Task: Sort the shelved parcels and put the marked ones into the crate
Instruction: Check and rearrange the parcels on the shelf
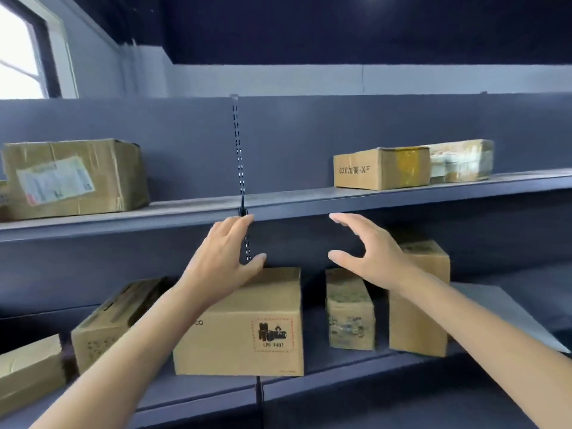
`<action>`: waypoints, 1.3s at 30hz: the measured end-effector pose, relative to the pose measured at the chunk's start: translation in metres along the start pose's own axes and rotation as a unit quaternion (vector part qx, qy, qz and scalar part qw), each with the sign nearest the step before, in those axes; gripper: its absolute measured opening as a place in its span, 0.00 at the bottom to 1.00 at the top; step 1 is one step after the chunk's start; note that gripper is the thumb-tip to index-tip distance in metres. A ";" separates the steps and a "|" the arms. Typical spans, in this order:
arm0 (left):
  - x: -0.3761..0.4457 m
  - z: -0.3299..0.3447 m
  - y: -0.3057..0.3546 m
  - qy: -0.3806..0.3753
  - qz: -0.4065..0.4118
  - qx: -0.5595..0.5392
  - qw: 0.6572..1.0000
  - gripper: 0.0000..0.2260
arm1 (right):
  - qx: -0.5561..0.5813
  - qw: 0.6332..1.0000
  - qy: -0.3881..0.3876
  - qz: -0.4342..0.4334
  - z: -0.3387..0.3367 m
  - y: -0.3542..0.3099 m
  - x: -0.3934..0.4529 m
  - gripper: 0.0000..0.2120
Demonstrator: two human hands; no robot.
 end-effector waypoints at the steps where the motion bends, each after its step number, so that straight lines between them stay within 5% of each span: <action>1: 0.008 0.001 0.001 0.000 0.008 0.003 1.000 0.29 | -0.006 1.000 0.017 0.002 -0.009 0.004 0.005 0.27; 12: 0.100 0.042 0.069 0.067 0.088 0.025 0.994 0.31 | -0.057 0.990 0.125 0.025 -0.133 0.106 0.040 0.27; 16: 0.155 0.061 0.104 0.113 0.037 0.007 0.993 0.28 | -0.019 0.986 0.159 0.049 -0.177 0.168 0.060 0.28; 20: 0.213 0.102 0.134 0.073 -0.032 0.010 0.997 0.23 | 0.015 0.992 0.094 0.087 -0.197 0.228 0.089 0.28; 26: 0.270 0.167 0.143 -0.089 -0.161 0.084 0.979 0.25 | 0.050 0.987 0.020 0.151 -0.195 0.294 0.145 0.31; 29: 0.281 0.192 0.139 -0.148 -0.203 0.084 0.964 0.17 | 0.051 0.982 -0.008 0.182 -0.186 0.311 0.166 0.32; 35: 0.284 0.218 0.126 -0.178 -0.235 0.019 0.955 0.13 | 0.075 0.981 -0.019 0.180 -0.156 0.308 0.181 0.27; 39: 0.269 0.198 0.125 -0.094 -0.254 -0.084 0.959 0.12 | 0.110 0.983 0.015 0.149 -0.151 0.289 0.172 0.28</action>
Point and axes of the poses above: each hand's wrist, its own x-axis towards the middle knuckle, its own z-axis out of the palm, y = z × x, the point moved 6 cm from there along x, towards the middle knuckle, and after that the axes turned 1 degree about -x, right-handed, at the moved point
